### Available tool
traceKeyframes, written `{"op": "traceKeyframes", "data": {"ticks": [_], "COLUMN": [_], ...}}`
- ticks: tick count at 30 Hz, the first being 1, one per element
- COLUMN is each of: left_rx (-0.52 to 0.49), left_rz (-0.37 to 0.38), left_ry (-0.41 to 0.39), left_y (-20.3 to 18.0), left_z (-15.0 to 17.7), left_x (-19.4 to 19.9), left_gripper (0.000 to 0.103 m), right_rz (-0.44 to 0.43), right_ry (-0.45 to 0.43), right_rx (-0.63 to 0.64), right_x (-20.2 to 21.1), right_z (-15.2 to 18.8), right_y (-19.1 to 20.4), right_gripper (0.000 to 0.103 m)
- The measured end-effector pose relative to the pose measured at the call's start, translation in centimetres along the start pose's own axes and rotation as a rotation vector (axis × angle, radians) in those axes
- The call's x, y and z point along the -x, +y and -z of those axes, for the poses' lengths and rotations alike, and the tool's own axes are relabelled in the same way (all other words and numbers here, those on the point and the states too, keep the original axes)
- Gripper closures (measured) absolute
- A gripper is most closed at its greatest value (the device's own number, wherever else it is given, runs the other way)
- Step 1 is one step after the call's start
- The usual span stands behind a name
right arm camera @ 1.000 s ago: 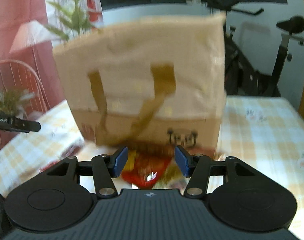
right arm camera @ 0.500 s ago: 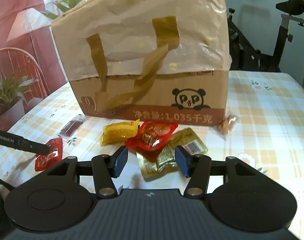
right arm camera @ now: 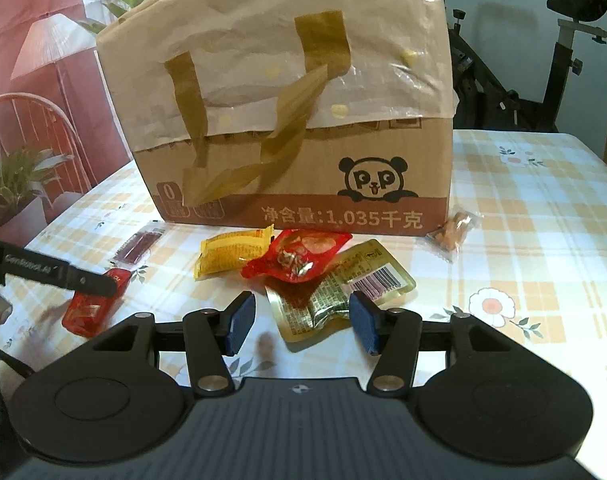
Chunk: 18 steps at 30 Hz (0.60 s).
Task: Organize snacks
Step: 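Move both grippers back to the snacks and lower the left gripper onto the red packet, then grasp the red packet with the left gripper while the right grasps the small brown packet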
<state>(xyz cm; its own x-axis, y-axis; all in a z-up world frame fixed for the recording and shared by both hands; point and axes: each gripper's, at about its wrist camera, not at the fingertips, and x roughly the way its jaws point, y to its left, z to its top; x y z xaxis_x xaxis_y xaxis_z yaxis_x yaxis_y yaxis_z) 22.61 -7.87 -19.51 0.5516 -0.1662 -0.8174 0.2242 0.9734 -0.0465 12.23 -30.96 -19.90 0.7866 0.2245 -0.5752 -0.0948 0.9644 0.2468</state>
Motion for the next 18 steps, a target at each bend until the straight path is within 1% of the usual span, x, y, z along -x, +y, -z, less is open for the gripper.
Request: {"op": "traceKeyframes", "data": {"ticks": [3, 9, 12, 13, 14, 15, 16, 18], "left_rx": [-0.066, -0.043, -0.055, -0.058, -0.058, -0.055, -0.048, -0.029], "left_rz": [-0.03, -0.011, -0.016, -0.022, -0.026, -0.02, -0.008, 0.016], "left_ry": [-0.012, -0.015, -0.022, -0.023, -0.03, -0.039, -0.045, -0.05], "left_y": [-0.9, -0.3, -0.5, -0.5, -0.4, -0.3, -0.1, 0.2], "left_z": [0.7, 1.2, 1.4, 1.5, 1.5, 1.5, 1.5, 1.5], "left_x": [0.0, 0.6, 0.8, 0.7, 0.9, 0.9, 1.0, 1.1], "left_gripper": [0.027, 0.027, 0.028, 0.029, 0.04, 0.045, 0.055, 0.058], "right_rz": [-0.003, -0.003, -0.003, -0.003, -0.003, -0.001, 0.0, 0.001], "right_ry": [-0.008, -0.016, -0.018, -0.018, -0.017, -0.017, -0.016, -0.016], "right_rx": [0.0, -0.003, -0.005, -0.007, -0.008, -0.009, -0.009, -0.006], "right_x": [0.1, 0.1, 0.1, 0.1, 0.0, 0.0, 0.0, 0.0], "right_z": [0.0, 0.1, 0.2, 0.2, 0.2, 0.2, 0.2, 0.2], "right_y": [-0.1, -0.4, -0.4, -0.4, -0.5, -0.4, -0.5, -0.5], "right_gripper": [0.047, 0.047, 0.047, 0.047, 0.047, 0.047, 0.047, 0.047]}}
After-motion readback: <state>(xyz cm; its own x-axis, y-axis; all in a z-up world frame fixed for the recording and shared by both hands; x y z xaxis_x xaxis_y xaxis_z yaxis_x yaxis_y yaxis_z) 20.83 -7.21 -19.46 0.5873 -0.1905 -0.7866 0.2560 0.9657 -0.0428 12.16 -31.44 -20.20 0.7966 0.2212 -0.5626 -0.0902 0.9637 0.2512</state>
